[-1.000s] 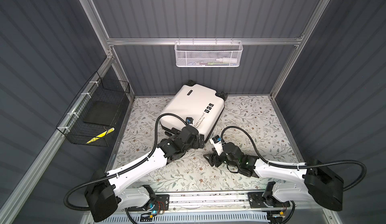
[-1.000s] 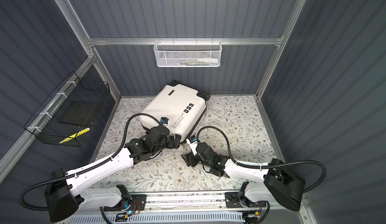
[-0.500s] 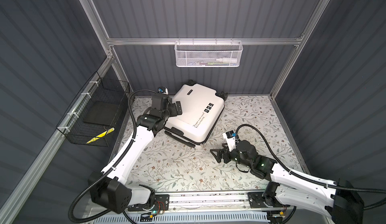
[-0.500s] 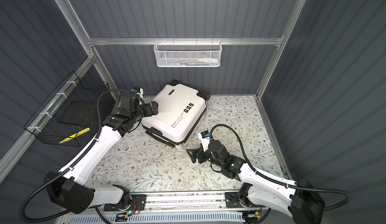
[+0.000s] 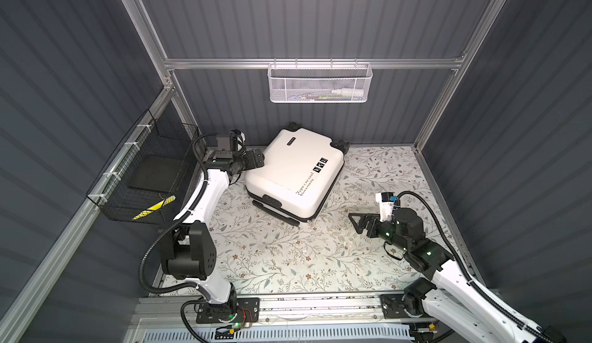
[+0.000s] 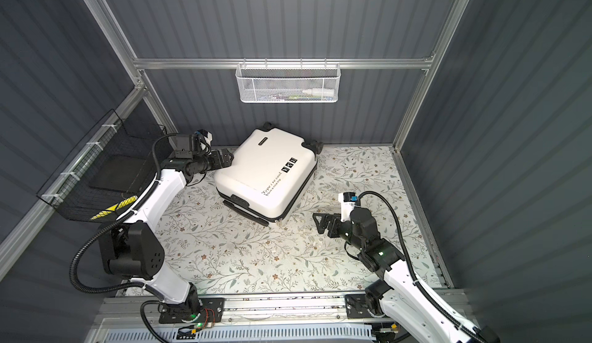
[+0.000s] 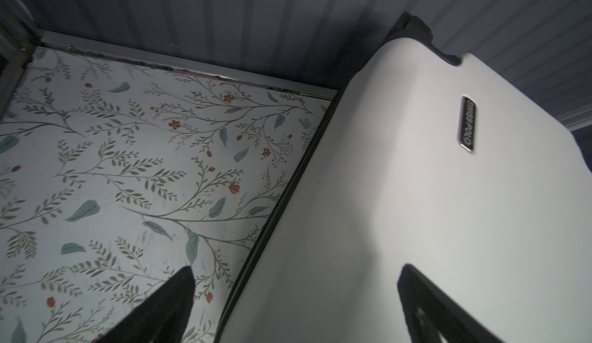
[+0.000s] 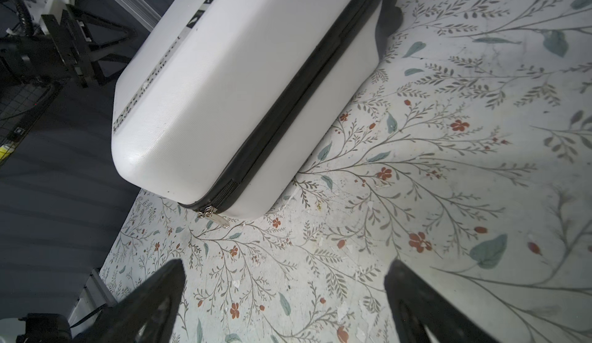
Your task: Pack the luggage
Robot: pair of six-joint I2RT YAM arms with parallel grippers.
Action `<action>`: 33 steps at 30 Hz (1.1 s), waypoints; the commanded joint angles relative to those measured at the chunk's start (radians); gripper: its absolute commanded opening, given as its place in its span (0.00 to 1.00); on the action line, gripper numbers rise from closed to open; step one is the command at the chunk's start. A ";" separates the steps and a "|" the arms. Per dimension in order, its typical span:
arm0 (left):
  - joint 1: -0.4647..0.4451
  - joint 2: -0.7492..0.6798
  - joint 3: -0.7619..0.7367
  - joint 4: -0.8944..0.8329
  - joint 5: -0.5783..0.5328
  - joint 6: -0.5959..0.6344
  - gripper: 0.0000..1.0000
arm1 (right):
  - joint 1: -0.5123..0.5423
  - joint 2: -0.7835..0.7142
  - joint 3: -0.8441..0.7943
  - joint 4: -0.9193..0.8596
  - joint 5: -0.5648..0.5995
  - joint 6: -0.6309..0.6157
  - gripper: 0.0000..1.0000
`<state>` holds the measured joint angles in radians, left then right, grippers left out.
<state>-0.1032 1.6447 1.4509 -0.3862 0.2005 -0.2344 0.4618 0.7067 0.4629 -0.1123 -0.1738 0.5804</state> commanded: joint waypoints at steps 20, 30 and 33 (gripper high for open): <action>-0.164 -0.176 -0.253 0.236 0.291 -0.126 1.00 | -0.190 -0.029 0.087 -0.096 -0.131 0.033 0.99; -0.098 -0.376 -0.308 0.106 -0.030 -0.086 1.00 | -0.278 -0.026 0.188 -0.241 -0.025 0.035 0.99; -0.087 -0.443 -0.356 0.093 -0.143 -0.079 1.00 | -0.295 0.004 0.237 -0.295 0.048 0.035 0.99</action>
<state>-0.1940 1.2469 1.1351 -0.2337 0.1856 -0.3290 0.1791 0.6933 0.6529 -0.3298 -0.2047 0.6109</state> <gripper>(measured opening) 0.997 0.989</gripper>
